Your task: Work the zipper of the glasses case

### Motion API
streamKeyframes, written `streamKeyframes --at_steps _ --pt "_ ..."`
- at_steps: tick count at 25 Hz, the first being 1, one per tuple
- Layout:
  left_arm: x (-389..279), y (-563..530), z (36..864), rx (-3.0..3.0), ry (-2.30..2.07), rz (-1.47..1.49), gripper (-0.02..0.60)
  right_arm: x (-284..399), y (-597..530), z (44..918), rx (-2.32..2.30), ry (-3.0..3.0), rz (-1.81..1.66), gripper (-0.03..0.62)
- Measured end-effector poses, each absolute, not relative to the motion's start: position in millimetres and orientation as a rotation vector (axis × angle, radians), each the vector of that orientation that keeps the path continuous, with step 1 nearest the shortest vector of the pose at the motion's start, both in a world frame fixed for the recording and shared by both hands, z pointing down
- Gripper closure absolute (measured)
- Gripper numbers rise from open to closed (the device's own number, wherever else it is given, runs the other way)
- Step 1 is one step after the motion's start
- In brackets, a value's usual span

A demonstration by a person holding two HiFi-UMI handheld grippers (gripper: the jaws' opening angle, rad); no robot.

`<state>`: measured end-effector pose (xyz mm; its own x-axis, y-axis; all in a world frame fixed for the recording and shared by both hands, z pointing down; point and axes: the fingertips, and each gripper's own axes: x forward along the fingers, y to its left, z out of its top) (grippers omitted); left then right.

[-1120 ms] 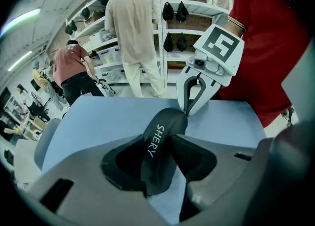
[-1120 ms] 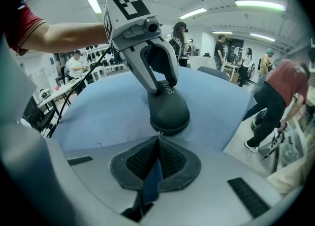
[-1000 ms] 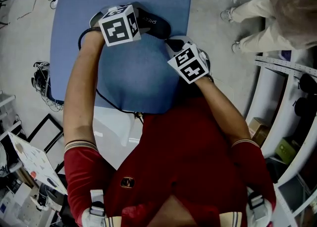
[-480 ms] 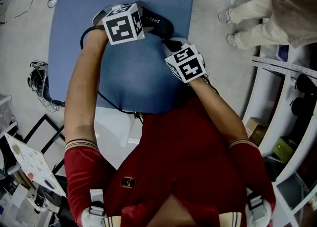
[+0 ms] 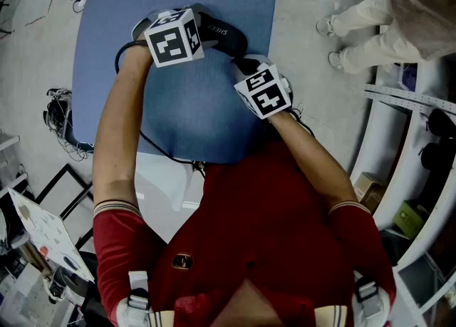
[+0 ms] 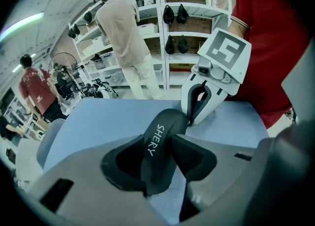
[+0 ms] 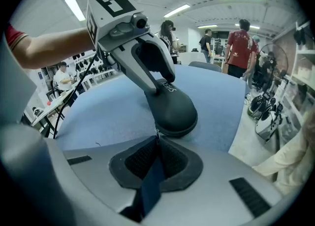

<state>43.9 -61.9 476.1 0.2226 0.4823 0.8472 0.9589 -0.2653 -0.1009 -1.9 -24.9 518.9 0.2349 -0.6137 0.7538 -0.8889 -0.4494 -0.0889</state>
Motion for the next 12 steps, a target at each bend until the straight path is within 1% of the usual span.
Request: streamKeyframes --at_steps 4,9,12 --pt "47 -62 472 -1.898 -1.302 -0.943 0.425 4 -13 518 2.160 -1.374 1.050 0.541" --pt "47 -61 472 -1.901 -1.234 -0.947 0.425 10 3 511 2.163 -1.402 1.009 0.519" --pt "44 -57 470 -1.913 -1.193 -0.950 0.420 18 14 501 2.171 -1.428 0.956 0.516"
